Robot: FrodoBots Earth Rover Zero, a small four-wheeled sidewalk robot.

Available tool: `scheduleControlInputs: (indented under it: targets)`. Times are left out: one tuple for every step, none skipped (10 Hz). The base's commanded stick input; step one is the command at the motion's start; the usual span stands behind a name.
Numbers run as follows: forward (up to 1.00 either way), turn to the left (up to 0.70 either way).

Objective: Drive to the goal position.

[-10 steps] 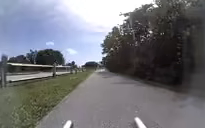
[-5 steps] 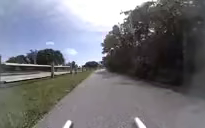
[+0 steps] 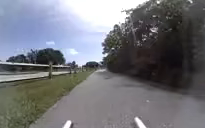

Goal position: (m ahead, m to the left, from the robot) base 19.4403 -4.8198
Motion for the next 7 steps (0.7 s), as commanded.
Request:
scheduleControlInputs:
  targets:
    - [0.5,0.0]
    - [0.5,0.0]
    - [0.5,0.0]
    - [0.5,0.0]
    - [0.5,0.0]
    - [0.5,0.0]
    - [0.5,0.0]
